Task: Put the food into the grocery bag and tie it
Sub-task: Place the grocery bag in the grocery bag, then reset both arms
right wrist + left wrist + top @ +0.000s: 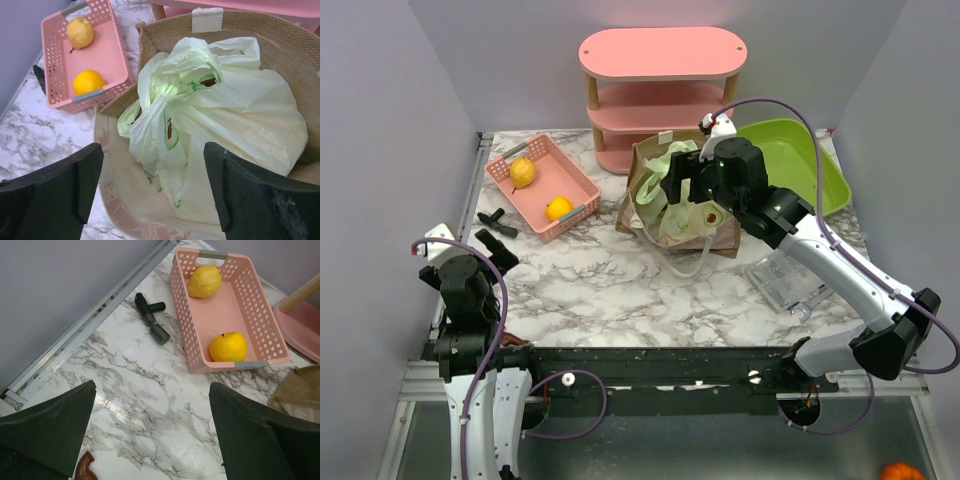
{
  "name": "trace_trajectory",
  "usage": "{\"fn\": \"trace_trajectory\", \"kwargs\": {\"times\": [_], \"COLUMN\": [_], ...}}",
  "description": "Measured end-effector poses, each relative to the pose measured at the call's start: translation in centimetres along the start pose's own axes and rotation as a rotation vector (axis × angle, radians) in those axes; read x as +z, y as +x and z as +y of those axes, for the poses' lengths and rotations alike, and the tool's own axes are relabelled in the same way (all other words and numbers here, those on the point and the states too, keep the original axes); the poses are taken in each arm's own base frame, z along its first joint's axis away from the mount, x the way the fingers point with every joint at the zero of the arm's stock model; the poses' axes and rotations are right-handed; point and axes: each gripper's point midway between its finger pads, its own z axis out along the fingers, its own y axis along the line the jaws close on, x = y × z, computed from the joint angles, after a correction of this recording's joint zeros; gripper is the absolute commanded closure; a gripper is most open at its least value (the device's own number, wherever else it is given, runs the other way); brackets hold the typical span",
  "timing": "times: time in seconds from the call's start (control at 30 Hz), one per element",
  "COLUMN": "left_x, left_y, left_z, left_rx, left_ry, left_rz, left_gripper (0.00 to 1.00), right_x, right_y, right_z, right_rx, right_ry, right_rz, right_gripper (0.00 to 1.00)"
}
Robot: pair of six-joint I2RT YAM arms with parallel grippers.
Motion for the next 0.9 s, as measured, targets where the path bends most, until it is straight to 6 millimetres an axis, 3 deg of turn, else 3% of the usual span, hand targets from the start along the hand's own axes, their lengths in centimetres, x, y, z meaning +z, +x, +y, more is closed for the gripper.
{"fn": "trace_trajectory", "kwargs": {"times": [0.2,0.33,0.7,0.9], "left_x": [0.0,0.1,0.3,0.5], "left_y": [-0.1,0.1,0.3,1.1], "left_z": [-0.1,-0.2,-1.6,-3.3], "left_rx": [0.001,0.004,0.006,0.027], "left_ry": [0.006,0.01,0.081,0.162], "left_rz": [-0.003,0.002,0.009,0.041], "left_gripper": [0.02,0.01,0.02,0.02], "right_x": [-2.5,-5.0,-12.2,-14.9], "right_y": [-1.5,-2.8,-1.9,-1.5], "right_z": [-0.3,-0.7,-3.0,-3.9], "right_rx": [0.027,0.061,0.172,0.238], "right_ry": [0.006,0.008,0.012,0.006], "right_rz": [-0.027,-0.082,-0.197,-0.251], "right_gripper": [0.0,0.0,0.0,0.0]}}
